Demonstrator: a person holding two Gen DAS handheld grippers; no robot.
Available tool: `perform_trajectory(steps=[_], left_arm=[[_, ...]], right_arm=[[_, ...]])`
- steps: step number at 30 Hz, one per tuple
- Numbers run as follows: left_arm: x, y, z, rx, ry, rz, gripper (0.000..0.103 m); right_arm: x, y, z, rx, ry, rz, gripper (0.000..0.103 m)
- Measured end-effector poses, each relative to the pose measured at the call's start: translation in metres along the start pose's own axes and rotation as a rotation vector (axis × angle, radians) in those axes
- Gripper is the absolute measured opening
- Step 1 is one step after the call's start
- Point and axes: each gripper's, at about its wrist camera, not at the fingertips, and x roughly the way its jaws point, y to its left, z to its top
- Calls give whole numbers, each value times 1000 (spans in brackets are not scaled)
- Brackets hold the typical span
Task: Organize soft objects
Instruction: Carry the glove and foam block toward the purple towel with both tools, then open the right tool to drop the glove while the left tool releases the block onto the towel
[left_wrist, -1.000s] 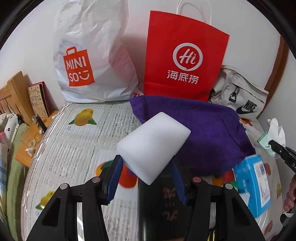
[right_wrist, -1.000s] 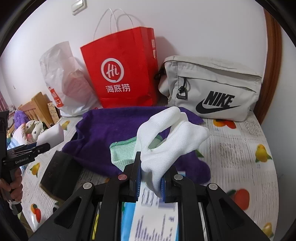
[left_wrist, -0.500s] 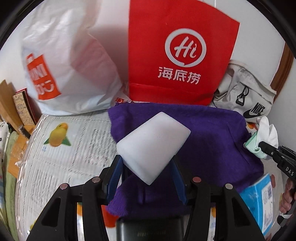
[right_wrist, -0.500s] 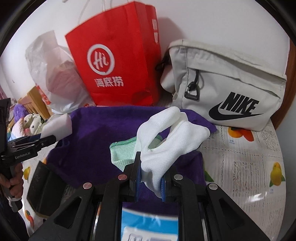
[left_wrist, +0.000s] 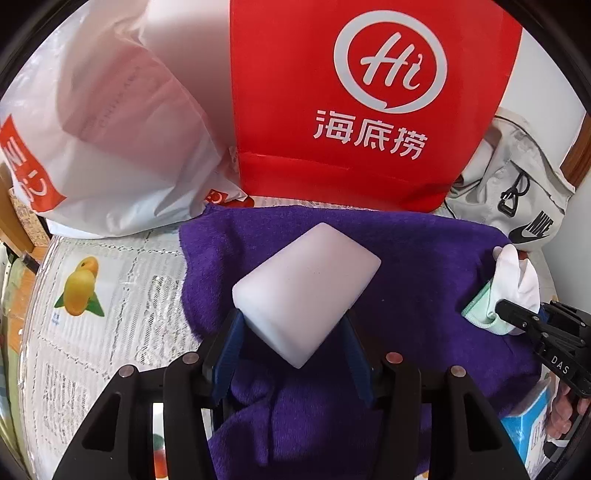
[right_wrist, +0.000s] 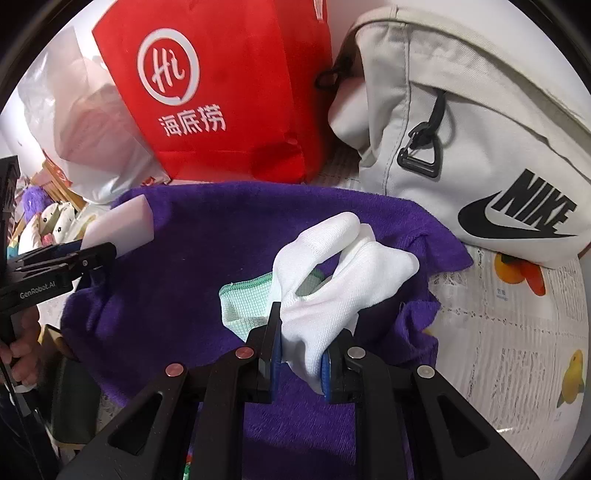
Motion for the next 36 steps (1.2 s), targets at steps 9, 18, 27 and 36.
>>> perform_trajectory(steps=[9, 18, 27, 36], left_arm=[[12, -1, 3, -11, 39, -9, 54], [-7, -6, -1, 18, 28, 11, 74], [-58, -5, -25, 27, -22, 33, 74], [-128, 10, -69, -20, -140, -26, 74]], right_arm=[[8, -4, 4, 5, 19, -6, 26], [-9, -3, 0, -3, -14, -10, 67], [-57, 1, -24, -8, -36, -148, 80], [-122, 20, -72, 31, -130, -85, 81]])
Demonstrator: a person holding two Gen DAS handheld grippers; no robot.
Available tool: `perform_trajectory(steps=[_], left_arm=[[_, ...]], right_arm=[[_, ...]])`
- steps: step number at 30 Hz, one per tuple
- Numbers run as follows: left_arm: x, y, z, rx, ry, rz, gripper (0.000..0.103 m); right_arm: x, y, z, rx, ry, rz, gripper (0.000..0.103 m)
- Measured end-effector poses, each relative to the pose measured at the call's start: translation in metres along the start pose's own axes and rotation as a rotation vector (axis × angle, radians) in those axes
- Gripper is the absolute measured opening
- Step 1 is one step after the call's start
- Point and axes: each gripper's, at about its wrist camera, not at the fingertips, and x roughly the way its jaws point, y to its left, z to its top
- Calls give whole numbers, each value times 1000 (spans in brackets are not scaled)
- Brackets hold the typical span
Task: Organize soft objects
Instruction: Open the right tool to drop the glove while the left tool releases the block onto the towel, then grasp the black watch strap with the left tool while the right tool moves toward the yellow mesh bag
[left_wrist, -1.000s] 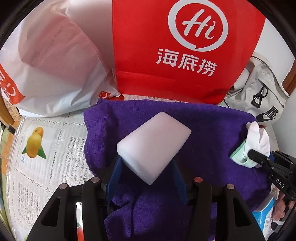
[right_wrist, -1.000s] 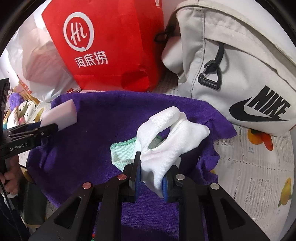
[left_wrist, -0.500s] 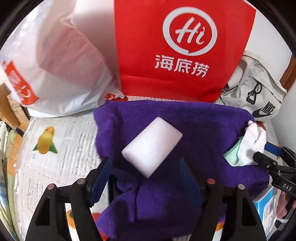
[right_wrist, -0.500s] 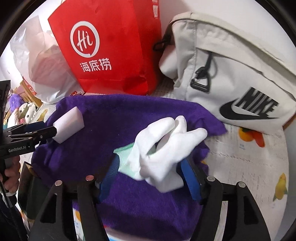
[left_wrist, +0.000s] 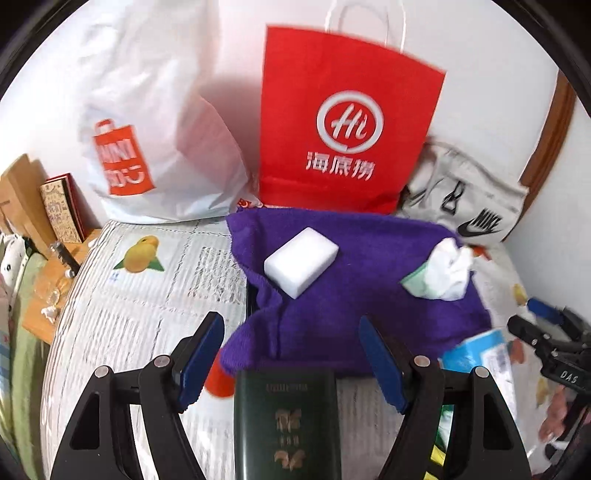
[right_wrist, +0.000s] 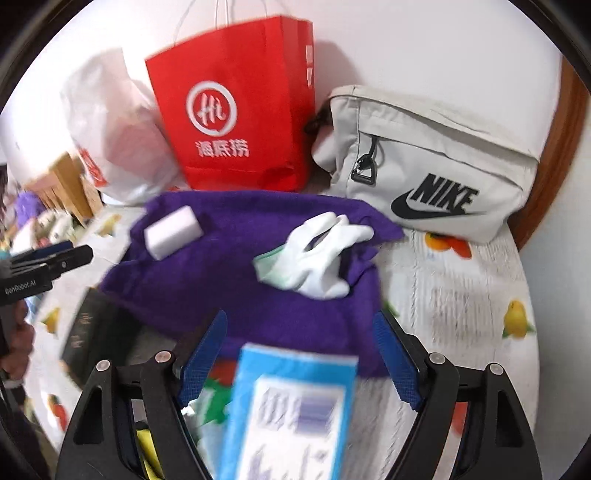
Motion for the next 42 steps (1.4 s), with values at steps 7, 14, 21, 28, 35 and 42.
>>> perform_trajectory(steps=[7, 14, 21, 28, 35, 42], left_arm=[[-39, 5, -41, -2, 17, -1, 74], [-59, 12, -101, -5, 55, -3, 74], [-58, 20, -160, -12, 126, -7, 74], [-47, 16, -204, 7, 194, -28, 74], [-32, -1, -221, 54, 211, 8, 72], [-24, -14, -211, 130, 136, 57, 42]], right_arm=[[-43, 12, -44, 71, -44, 24, 81], [-85, 42, -104, 47, -72, 26, 81], [-109, 56, -158, 70, -84, 58, 81], [-118, 57, -194, 86, -80, -4, 81], [-117, 46, -209, 123, -67, -20, 81], [-107, 49, -212, 109, -54, -25, 81]])
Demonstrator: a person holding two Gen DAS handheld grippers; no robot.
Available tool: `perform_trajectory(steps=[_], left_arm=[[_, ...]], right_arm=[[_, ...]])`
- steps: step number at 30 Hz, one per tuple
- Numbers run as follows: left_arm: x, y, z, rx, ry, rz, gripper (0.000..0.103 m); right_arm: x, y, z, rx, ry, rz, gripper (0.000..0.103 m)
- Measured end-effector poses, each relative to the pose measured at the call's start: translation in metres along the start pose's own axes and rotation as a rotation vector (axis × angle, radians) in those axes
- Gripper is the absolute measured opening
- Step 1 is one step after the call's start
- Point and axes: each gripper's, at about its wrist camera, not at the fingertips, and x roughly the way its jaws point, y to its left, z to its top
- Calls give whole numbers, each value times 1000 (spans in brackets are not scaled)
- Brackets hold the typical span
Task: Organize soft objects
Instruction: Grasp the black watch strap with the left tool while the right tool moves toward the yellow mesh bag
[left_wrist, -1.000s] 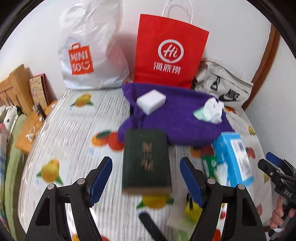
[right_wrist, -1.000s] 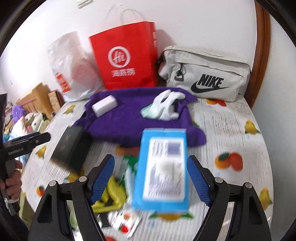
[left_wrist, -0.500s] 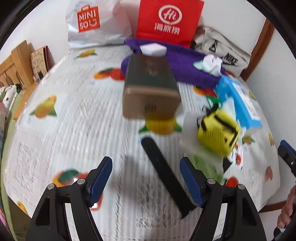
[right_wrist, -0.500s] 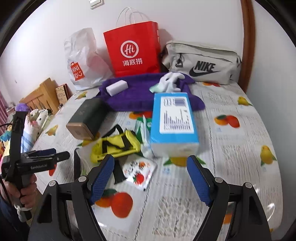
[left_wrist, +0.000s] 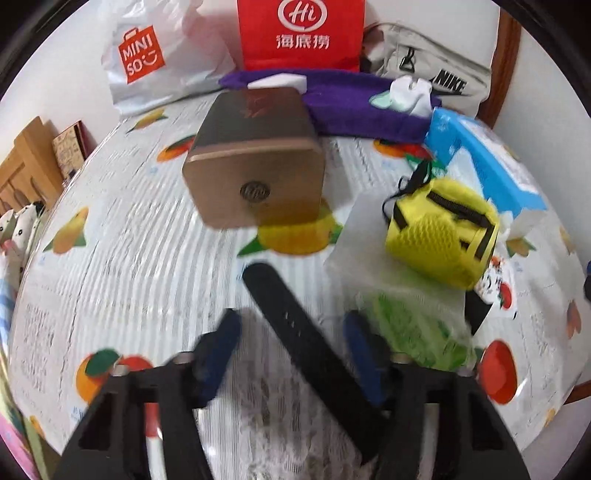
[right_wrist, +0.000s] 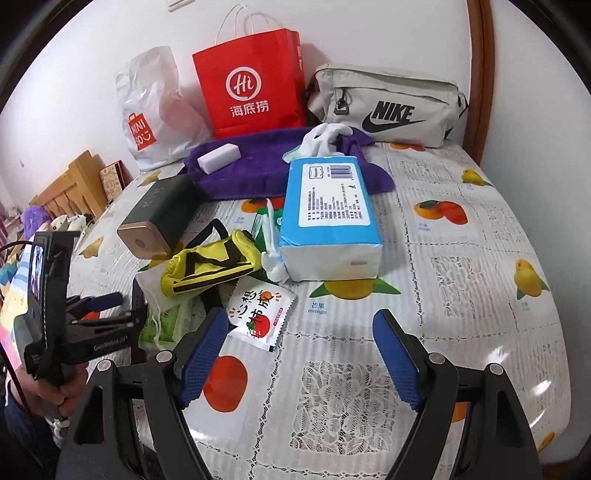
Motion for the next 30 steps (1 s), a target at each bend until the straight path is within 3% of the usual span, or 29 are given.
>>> perform_trajectory(steps=[1, 7, 9, 11, 15, 16, 17, 18, 23, 27, 29, 30], left_arm=[[0, 2, 2, 5, -7, -8, 28], [-6, 16, 1, -36, 31, -71, 26], [-8, 17, -3, -51, 53, -84, 35], [-10, 14, -10, -49, 68, -75, 52], [-11, 1, -20, -7, 47, -1, 53], [-11, 0, -20, -6, 38, 4, 44], [-13, -2, -20, 4, 22, -13, 30], [-14, -4, -21, 27, 18, -27, 26], [-16, 2, -21, 19, 50, -38, 26], [-15, 1, -22, -2, 36, -43, 37], [-13, -3, -22, 14, 8, -6, 24], [-13, -3, -21, 33, -1, -10, 23]], right_arm=[[0, 0, 0, 1, 1, 3, 81], [2, -4, -2, 24, -2, 21, 81], [2, -4, -3, 28, 4, 25, 81], [2, -4, -5, 29, 7, 28, 81], [0, -1, -7, 28, 8, 36, 81], [0, 0, -8, 28, 8, 38, 81], [-1, 0, -8, 25, 8, 41, 81], [-2, 1, -9, 22, 8, 42, 81], [-6, 5, -13, 6, 4, 46, 81], [-2, 5, -15, 10, 13, 61, 81], [1, 5, -15, 12, 20, 60, 81], [2, 5, -15, 13, 23, 64, 81]])
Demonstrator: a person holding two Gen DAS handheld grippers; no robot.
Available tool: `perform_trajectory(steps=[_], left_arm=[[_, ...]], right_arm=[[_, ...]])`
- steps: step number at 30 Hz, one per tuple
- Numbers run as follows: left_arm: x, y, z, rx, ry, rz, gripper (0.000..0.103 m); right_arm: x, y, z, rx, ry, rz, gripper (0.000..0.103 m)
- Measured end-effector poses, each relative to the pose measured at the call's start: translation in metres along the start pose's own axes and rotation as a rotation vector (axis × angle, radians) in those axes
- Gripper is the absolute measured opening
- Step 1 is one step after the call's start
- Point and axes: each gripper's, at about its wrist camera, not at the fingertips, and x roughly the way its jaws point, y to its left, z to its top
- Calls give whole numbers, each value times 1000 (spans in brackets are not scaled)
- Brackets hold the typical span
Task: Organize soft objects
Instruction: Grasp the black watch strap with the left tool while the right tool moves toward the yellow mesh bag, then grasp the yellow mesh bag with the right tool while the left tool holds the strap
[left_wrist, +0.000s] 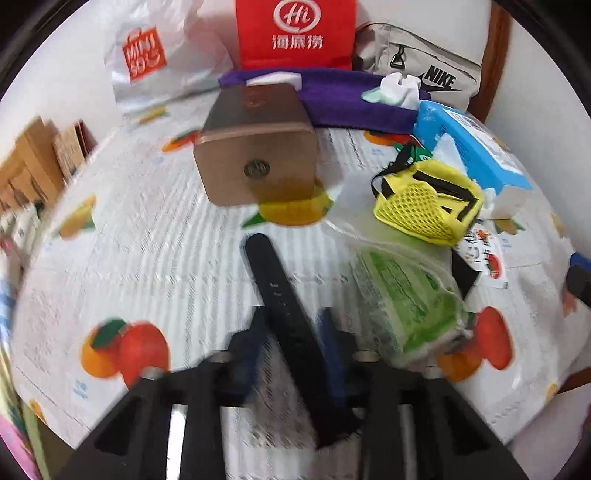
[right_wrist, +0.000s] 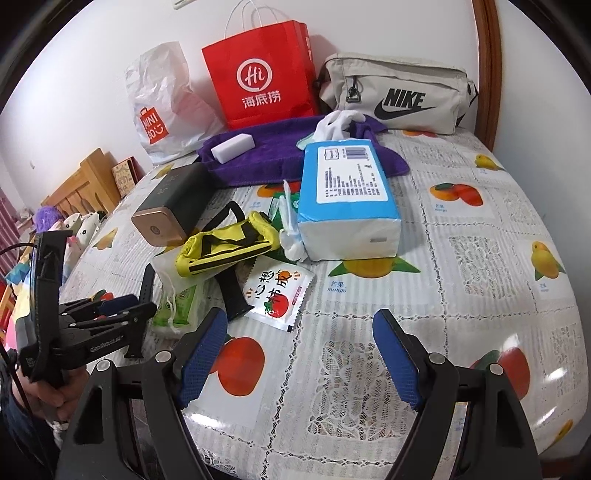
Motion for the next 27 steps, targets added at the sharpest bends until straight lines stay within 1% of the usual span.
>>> perform_trajectory(steps=[3, 6, 8, 9, 11, 12, 13, 14, 16, 19, 22, 27], left_arm=[[-3, 11, 0, -21, 6, -48, 22], [-4, 18, -2, -26, 22, -40, 23], [-4, 18, -3, -29, 31, -37, 39], [-3, 17, -3, -26, 30, -37, 41], [-2, 10, -5, -3, 6, 4, 43], [-2, 9, -5, -4, -3, 11, 43], [-1, 10, -4, -14, -12, 9, 41], [0, 11, -3, -17, -21, 13, 33], [0, 13, 0, -10, -28, 7, 21], [0, 15, 1, -2, -28, -4, 20], [-2, 22, 1, -29, -18, -29, 20], [-7, 37, 4, -52, -31, -3, 20]], right_arm=[[1, 1, -1, -7, 2, 4, 81], [2, -1, -2, -6, 4, -2, 81], [4, -4, -2, 7, 10, 1, 81], [5, -4, -2, 12, 13, 2, 81], [7, -5, -2, 17, 18, 2, 81], [7, -5, -3, 17, 21, 4, 81], [9, -4, -3, 17, 24, 6, 81], [9, -3, -3, 15, 27, 8, 81], [11, 0, -4, 5, 32, 10, 81], [12, 5, -3, -5, 28, 19, 81], [13, 12, 0, -8, 22, 45, 81], [21, 29, 9, -32, 21, 104, 81]])
